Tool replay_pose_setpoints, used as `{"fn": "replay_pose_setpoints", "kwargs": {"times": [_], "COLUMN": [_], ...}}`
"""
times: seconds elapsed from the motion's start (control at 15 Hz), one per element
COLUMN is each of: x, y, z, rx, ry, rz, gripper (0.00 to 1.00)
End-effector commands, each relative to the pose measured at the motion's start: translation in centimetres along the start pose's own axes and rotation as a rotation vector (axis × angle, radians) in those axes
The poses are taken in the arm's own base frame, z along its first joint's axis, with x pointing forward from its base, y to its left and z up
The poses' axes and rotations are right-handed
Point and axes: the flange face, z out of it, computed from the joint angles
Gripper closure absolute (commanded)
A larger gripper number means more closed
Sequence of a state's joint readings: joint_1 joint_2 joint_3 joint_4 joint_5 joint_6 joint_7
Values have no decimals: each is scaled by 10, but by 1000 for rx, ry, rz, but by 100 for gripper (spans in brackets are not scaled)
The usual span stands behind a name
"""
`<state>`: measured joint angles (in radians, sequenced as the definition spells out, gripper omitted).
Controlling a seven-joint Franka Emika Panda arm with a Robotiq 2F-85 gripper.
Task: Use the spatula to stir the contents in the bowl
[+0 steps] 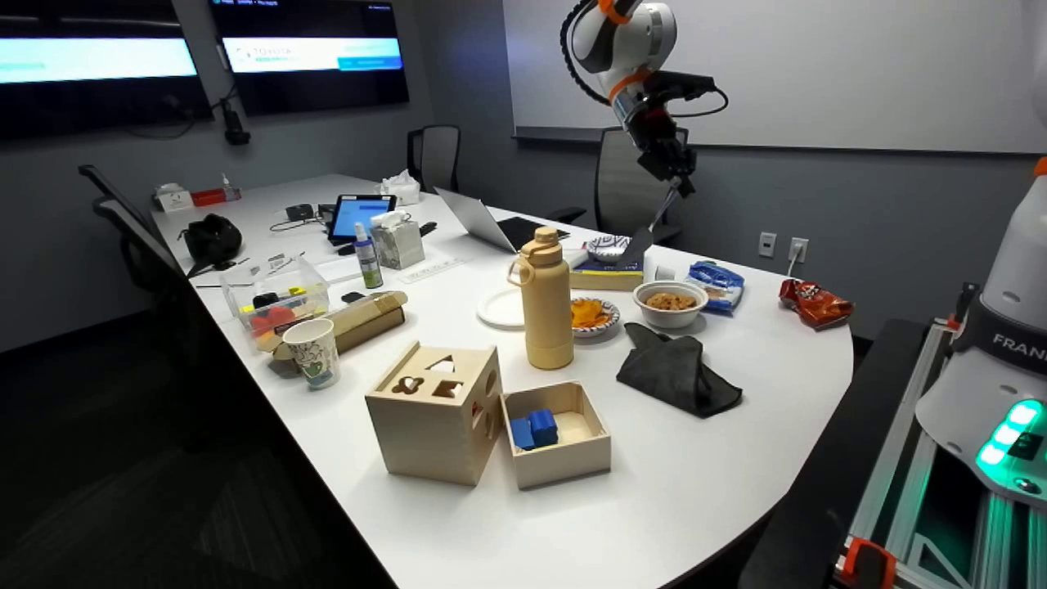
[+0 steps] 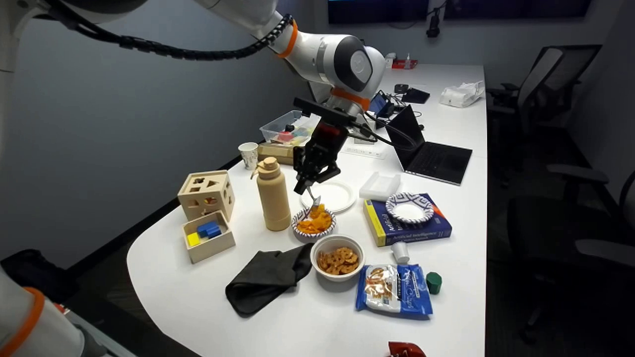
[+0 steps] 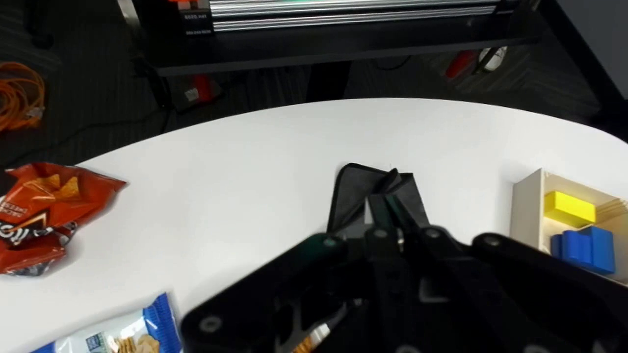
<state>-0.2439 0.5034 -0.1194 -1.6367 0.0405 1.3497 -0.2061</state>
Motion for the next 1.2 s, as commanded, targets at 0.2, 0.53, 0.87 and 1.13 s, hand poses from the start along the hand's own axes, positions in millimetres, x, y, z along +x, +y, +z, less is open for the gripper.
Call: {"fn": "replay_pose_setpoints", "kwargs": {"times": [0.2, 0.53, 0.87, 1.13], "x": [32, 72, 91, 93], "y": [-25, -24, -6, 17], "z": [26, 56, 70, 70], "rx": [105, 200, 287, 324], "ry": [27, -1, 20, 43], "rz": [-193, -313, -365, -356], "gripper": [99, 99, 99, 99]}}
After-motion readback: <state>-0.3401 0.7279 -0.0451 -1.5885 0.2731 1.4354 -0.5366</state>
